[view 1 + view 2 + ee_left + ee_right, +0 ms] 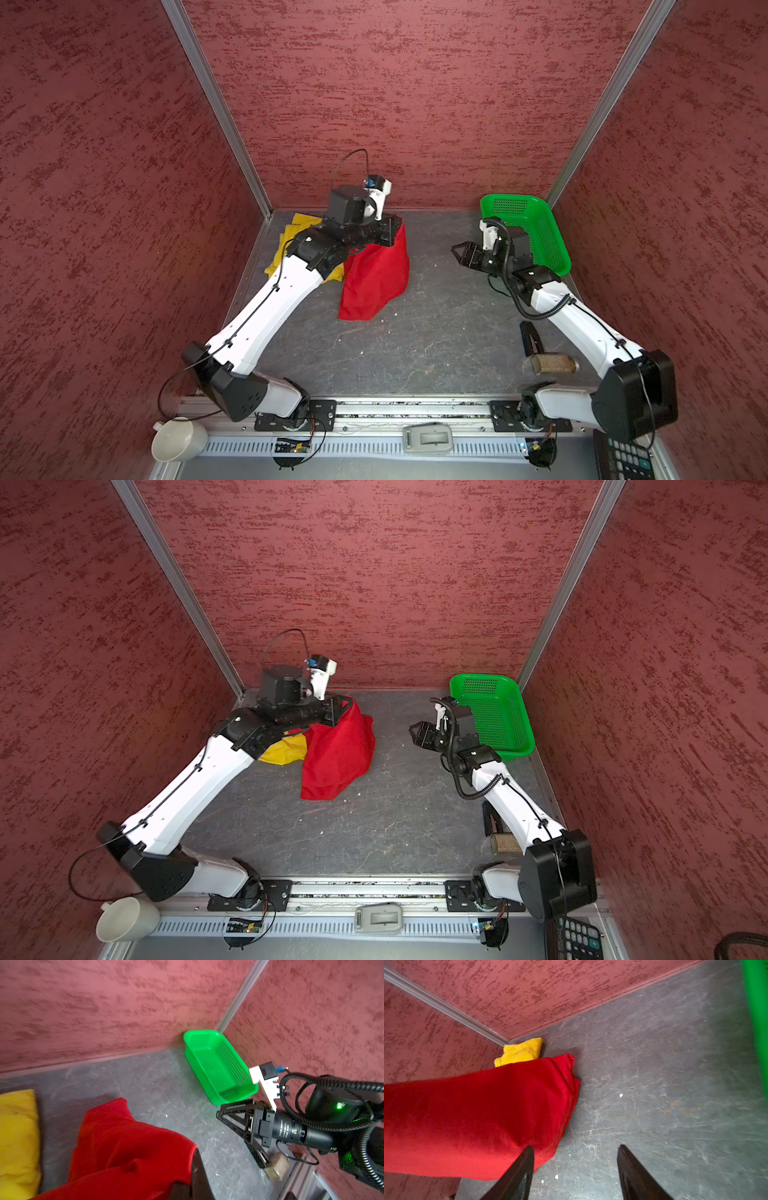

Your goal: Fold and stack the shorts

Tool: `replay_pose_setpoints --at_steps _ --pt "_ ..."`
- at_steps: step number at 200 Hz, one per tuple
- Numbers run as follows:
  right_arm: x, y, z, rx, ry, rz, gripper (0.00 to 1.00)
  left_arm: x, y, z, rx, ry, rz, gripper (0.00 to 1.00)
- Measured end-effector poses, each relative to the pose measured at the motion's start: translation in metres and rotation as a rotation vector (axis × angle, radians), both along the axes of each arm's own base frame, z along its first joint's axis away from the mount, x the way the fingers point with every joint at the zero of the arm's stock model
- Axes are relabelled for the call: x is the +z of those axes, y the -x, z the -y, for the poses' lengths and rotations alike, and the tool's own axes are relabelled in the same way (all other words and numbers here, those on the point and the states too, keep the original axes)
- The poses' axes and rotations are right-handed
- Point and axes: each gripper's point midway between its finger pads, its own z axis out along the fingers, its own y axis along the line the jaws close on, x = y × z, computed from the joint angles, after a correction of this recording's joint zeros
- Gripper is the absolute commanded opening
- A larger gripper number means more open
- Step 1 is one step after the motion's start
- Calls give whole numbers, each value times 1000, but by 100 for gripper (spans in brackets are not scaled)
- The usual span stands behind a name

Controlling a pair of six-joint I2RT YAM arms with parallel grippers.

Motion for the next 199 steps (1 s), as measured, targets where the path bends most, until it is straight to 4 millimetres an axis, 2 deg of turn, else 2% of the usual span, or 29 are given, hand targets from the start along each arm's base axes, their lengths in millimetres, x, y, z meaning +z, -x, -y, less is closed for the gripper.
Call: replay_pose_setpoints --at_steps 11,29,42,53,66,82,101,117,136,162,180,199 --pt "-8 4 9 -32 26 -26 66 -31 2 32 -68 -44 -60 61" --pt "-16 10 23 -77 75 -59 67 -90 10 76 -160 -135 -175 73" --pt "-15 15 29 -94 102 -60 69 -124 20 89 -195 -185 -252 79" --pt "-12 19 31 -94 113 -54 71 -141 25 87 -197 -208 -295 80" --pt "-8 22 30 -80 124 -41 73 -148 23 73 -164 -199 -327 81" --pt "-10 26 20 -37 147 -35 73 -145 14 38 -78 -150 -356 81" --pt "-26 32 -6 55 189 -57 75 -138 -1 -24 87 -52 -371 81" --pt "-44 34 -31 145 237 -92 76 -142 -12 -82 250 15 -383 82" --pt "-60 29 -60 235 281 -114 77 -163 -12 -121 356 53 -416 83" --pt "-74 19 -95 329 295 -117 78 -207 -7 -144 404 63 -479 84" --pt "-85 16 -111 375 287 -120 78 -229 -7 -142 360 53 -488 87" --pt "-94 15 -116 396 287 -126 78 -237 -18 -133 291 35 -438 89"
